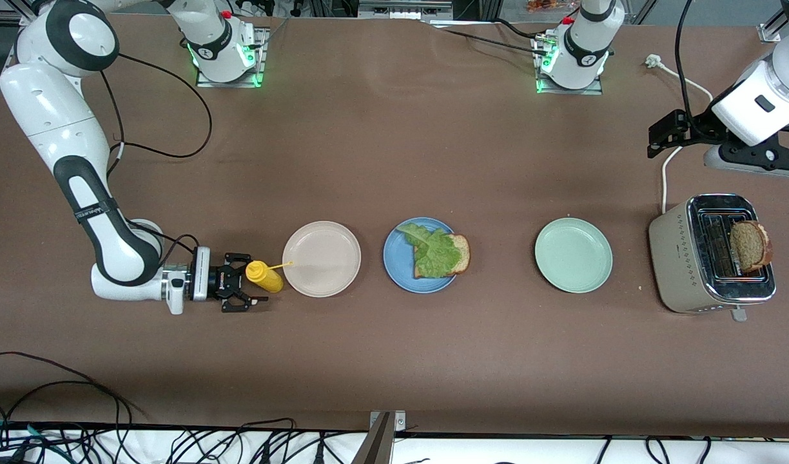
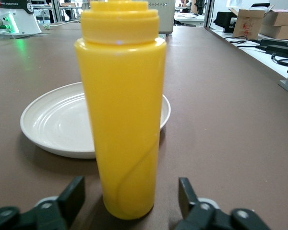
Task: Make sandwich in blue plate with both arms
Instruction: 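Set the mustard bottle down and open the right gripper, then withdraw the right gripper to rest while the left gripper reaches the toaster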
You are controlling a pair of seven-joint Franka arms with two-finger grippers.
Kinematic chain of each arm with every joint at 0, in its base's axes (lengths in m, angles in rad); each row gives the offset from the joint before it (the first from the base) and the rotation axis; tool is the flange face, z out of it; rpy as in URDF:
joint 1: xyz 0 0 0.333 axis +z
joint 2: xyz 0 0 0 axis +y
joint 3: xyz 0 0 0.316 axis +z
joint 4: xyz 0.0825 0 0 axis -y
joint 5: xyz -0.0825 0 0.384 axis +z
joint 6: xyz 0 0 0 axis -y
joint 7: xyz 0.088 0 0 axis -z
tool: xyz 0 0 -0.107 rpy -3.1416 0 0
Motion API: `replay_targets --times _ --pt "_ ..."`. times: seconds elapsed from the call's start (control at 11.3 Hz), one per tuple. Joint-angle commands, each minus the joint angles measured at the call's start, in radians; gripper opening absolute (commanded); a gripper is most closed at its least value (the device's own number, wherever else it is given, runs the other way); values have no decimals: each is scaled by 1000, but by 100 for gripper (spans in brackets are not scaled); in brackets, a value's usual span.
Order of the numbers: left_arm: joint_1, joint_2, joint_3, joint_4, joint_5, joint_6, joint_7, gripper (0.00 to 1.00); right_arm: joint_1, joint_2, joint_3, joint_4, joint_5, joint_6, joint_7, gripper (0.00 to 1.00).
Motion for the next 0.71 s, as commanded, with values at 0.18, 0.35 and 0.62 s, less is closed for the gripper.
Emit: replay_targets --times 0.18,0.35,0.62 --pt "-4 1 -2 20 33 -21 -7 100 -3 -3 -39 24 15 -22 -25 100" --pt "-4 1 -2 20 33 -21 -7 100 -3 -19 -74 24 12 -58 -25 100" --pt "-4 1 -2 20 31 -21 -7 100 1 -55 -145 62 7 -165 -2 100"
